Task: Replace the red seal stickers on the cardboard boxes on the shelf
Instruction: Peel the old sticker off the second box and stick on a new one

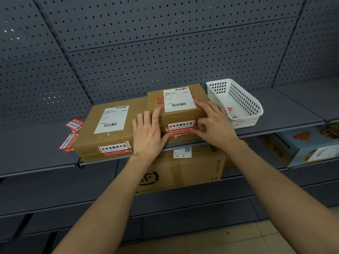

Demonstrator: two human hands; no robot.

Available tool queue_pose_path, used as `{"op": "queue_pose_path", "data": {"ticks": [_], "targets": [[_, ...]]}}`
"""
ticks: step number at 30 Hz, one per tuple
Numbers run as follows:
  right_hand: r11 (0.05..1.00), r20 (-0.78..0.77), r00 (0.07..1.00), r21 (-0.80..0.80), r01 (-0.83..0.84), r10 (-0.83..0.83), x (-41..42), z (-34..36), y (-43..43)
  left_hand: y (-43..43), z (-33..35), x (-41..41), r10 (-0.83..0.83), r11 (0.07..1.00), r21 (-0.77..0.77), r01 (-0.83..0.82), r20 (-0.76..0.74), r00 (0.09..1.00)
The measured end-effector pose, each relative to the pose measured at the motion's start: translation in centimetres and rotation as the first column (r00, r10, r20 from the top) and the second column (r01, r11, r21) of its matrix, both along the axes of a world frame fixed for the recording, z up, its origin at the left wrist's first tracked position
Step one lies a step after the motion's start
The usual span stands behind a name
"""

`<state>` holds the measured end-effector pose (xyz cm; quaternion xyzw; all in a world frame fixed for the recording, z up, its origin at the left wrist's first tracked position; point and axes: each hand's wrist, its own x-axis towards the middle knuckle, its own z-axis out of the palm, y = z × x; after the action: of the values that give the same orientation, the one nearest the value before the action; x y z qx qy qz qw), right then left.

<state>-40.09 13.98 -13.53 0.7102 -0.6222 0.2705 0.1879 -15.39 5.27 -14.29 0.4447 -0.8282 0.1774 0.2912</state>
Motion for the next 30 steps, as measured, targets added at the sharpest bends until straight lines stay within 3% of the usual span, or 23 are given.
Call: {"op": "queue_pose_path", "data": {"ticks": [11, 17, 23, 26, 30], "targets": [[0.999, 0.144, 0.989, -0.018, -0.037, 0.039, -0.7, 0.2, -0.7, -0.9, 0.9, 0.3, -0.078, 0.997, 0.013, 0.080, -0.124, 0.989], [0.998, 0.113, 0.993, -0.057, -0.021, 0.027, -1.1, 0.3, -1.5, -0.8, 1.3, 0.2, -0.038, 0.999, -0.027, 0.038, -0.023, 0.999], [0.999, 0.114, 0.993, -0.041, -0.033, 0.037, -1.2, 0.1, -1.0, -0.3, 1.4, 0.3, -0.042, 0.999, -0.002, 0.042, -0.030, 0.999], [1.000, 0.045, 0.999, 0.010, -0.017, 0.017, -0.7, 0.1, -0.2, -0.3, 1.4, 0.7, -0.029, 1.000, 0.009, 0.029, 0.029, 0.999], [0.999, -0.006, 1.000, -0.040, 0.028, -0.029, 0.3, -0.1, -0.3, -0.3, 1.0, 0.5, 0.014, 1.000, 0.010, -0.015, 0.083, 0.996]]}}
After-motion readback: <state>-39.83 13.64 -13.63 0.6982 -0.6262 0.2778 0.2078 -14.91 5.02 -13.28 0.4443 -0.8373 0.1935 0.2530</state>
